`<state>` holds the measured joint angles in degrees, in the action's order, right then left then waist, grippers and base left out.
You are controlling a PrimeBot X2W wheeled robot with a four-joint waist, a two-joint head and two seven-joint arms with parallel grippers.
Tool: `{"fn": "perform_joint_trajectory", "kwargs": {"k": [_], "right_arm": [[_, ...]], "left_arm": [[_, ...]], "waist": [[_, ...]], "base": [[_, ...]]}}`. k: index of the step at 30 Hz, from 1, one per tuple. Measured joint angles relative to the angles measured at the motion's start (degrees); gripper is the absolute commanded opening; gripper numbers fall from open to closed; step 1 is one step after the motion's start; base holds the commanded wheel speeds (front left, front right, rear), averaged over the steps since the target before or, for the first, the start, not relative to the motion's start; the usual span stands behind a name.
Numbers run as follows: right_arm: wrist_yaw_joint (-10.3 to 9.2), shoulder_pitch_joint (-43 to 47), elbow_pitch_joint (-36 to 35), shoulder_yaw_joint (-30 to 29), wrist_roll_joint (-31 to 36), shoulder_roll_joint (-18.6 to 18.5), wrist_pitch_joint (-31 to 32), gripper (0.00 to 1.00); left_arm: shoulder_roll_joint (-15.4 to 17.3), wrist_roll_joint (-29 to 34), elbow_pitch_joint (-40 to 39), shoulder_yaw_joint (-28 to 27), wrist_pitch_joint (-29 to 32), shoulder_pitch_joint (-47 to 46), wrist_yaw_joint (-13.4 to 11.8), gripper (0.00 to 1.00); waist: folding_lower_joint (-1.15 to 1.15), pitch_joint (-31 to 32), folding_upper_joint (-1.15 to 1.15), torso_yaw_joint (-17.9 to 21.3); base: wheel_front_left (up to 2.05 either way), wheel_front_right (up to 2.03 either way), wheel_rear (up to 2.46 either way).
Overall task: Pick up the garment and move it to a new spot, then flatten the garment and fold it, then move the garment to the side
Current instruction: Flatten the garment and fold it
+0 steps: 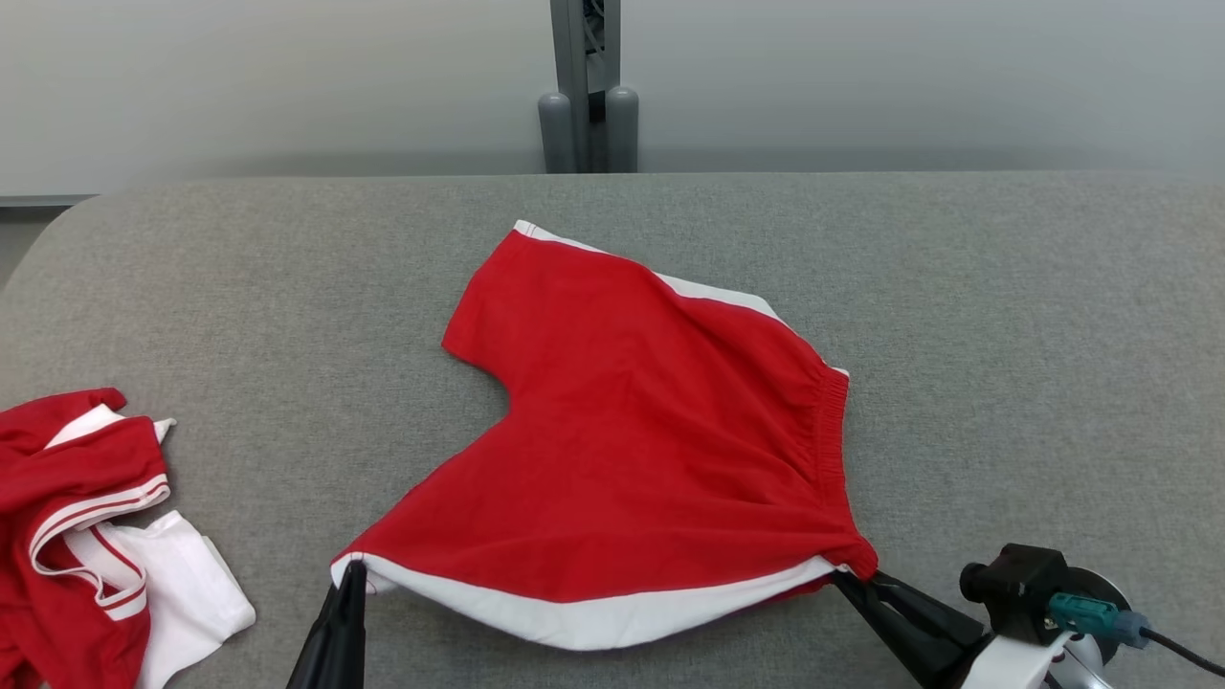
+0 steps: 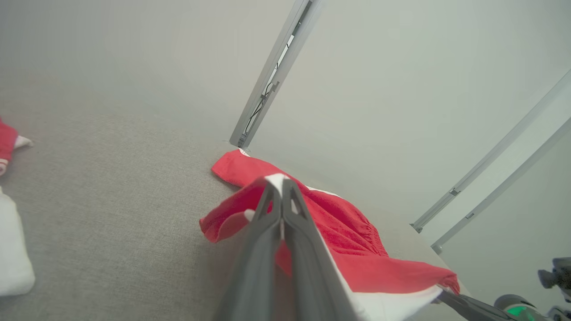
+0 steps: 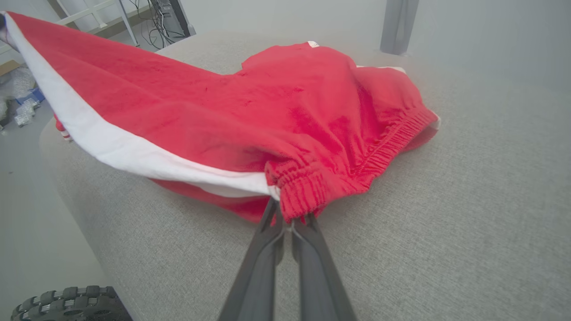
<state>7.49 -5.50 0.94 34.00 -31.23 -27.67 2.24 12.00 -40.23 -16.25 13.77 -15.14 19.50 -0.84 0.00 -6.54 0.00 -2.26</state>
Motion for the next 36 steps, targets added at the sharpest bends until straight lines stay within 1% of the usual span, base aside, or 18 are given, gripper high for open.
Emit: {"fn": "perform_joint_trajectory", "kwargs": {"k": [4,6,8,11,16,22,24,25,27,32,36], "right_arm": [[0.00,4.58,-8.73,-4.12,2.68,1.25,5.17,0.00],[0.00,6.25,-11.89,-5.42,3.47,1.93,7.15,0.00],[0.00,7.42,-13.79,-6.55,3.67,2.61,8.42,0.00],[0.00,8.45,-14.51,-7.79,4.05,3.50,9.61,0.00],[0.00,8.63,-12.49,-8.49,3.34,4.71,9.89,0.00],[0.00,7.50,-9.68,-9.98,2.04,6.81,8.23,0.00],[0.00,6.14,-8.12,-11.34,1.43,8.18,7.79,0.00],[0.00,5.17,-6.76,-12.43,0.92,9.42,7.72,0.00],[0.00,3.76,-5.33,-13.04,0.92,10.37,7.55,0.00],[0.00,0.25,-2.23,-13.96,0.86,13.43,7.11,0.00],[0.00,-2.60,-0.03,-13.82,1.05,15.56,7.06,0.00]], "left_arm": [[0.34,0.75,-3.55,-0.93,0.00,0.94,-0.07,0.00],[0.59,0.71,-4.60,-1.16,0.01,1.27,-0.22,0.00],[0.79,0.29,-5.11,-1.59,0.48,1.25,-0.24,0.00],[1.27,-0.22,-3.98,-2.16,0.76,0.85,-0.31,0.00],[1.23,-1.35,0.43,-2.93,0.75,-1.82,0.47,0.00],[1.70,-1.36,4.55,-2.90,1.11,-6.37,1.64,0.00],[2.38,-0.82,6.47,-2.15,2.66,-9.92,2.16,0.00],[3.22,-0.53,8.11,-1.82,3.92,-12.92,2.52,0.00],[3.87,-0.11,10.37,-1.46,5.37,-16.58,3.00,0.00],[4.11,1.00,18.79,0.26,8.09,-27.10,4.36,0.00],[4.15,2.00,26.18,1.07,8.66,-35.50,5.16,0.00]], "waist": [[0.00,-0.74,0.00,0.70],[0.00,-1.10,0.00,1.01],[0.00,-1.39,0.00,1.30],[0.00,-1.60,0.00,1.64],[0.00,-1.15,0.00,2.13],[0.00,-0.28,0.00,2.76],[0.00,-0.05,0.00,3.18],[0.00,-0.08,0.00,3.42],[0.00,-0.48,0.00,3.65],[0.00,-2.16,0.00,4.50],[0.00,-4.30,0.00,5.77]], "base": [[0.00,0.00,0.00],[0.00,0.00,0.00],[0.00,0.00,0.00],[0.00,0.00,0.00],[0.00,0.00,0.00],[0.00,0.00,0.00],[0.00,0.00,0.00],[0.00,0.00,0.00],[0.00,0.00,0.00],[0.00,0.00,0.00],[0.00,0.00,0.00]]}}
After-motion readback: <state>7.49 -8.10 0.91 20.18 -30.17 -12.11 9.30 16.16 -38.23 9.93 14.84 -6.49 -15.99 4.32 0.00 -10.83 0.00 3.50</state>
